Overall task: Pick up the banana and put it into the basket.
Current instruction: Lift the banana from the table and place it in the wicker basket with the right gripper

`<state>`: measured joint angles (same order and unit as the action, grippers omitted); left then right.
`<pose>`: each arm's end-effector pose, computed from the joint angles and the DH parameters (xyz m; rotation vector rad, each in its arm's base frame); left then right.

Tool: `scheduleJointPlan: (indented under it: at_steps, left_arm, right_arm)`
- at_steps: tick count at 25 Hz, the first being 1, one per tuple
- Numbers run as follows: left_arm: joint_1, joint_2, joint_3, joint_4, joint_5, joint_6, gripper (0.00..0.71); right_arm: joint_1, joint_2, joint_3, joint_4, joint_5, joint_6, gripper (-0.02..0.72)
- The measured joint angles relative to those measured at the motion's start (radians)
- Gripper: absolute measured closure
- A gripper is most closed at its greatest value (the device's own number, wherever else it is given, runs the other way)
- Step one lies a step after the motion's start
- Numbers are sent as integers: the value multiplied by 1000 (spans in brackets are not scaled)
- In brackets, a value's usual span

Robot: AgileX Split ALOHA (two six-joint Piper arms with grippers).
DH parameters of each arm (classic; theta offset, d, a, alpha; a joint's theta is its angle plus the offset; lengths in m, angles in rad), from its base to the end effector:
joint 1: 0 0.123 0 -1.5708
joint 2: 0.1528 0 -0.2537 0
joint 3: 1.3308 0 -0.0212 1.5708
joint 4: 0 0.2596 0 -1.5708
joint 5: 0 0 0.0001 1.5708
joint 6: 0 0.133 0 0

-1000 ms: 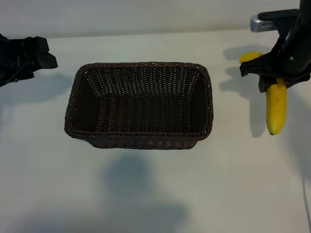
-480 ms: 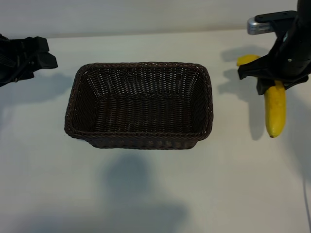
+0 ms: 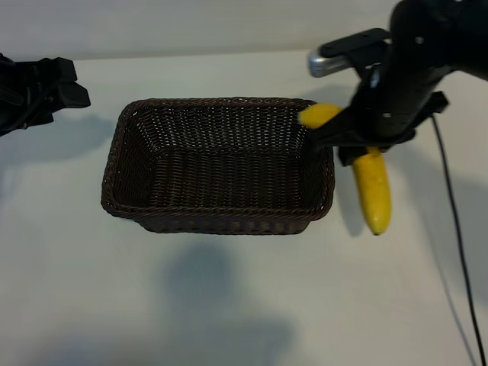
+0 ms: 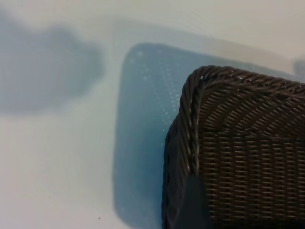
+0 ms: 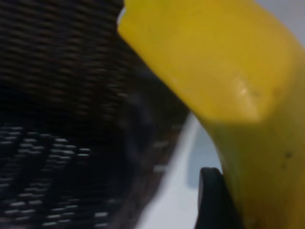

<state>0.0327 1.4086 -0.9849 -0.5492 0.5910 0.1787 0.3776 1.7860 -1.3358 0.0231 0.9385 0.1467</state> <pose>0.3340 -0.0278 0.2148 -0.2591 2.4193 -0.4751 0.3493 0.1412 0.1591 -0.3163 2.8666 0.1298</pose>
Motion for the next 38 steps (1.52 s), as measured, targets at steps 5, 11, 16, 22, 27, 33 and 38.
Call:
scheduleJointPlan:
  at_steps: [5, 11, 16, 22, 27, 33, 38]
  left_arm:
    - [0, 0, 0, 0, 0, 0, 121]
    - [0, 0, 0, 0, 0, 0, 121]
    - [0, 0, 0, 0, 0, 0, 121]
    - [0, 0, 0, 0, 1, 1, 121]
    - [0, 0, 0, 0, 3, 1, 121]
    - [0, 0, 0, 0, 4, 1, 121]
    - [0, 0, 0, 0, 8, 6, 122]
  right_arm:
    - [85, 5, -55, 28, -29, 1, 304]
    - [137, 94, -165, 34, -1, -2, 304]
    - [161, 163, -261, 34, 47, -26, 304]
    - [164, 180, -299, 41, 53, -58, 304]
    - [164, 185, -299, 66, 38, -176, 304]
    - [174, 185, -299, 78, 26, -391, 304]
    - [200, 185, -299, 78, -19, -480, 304]
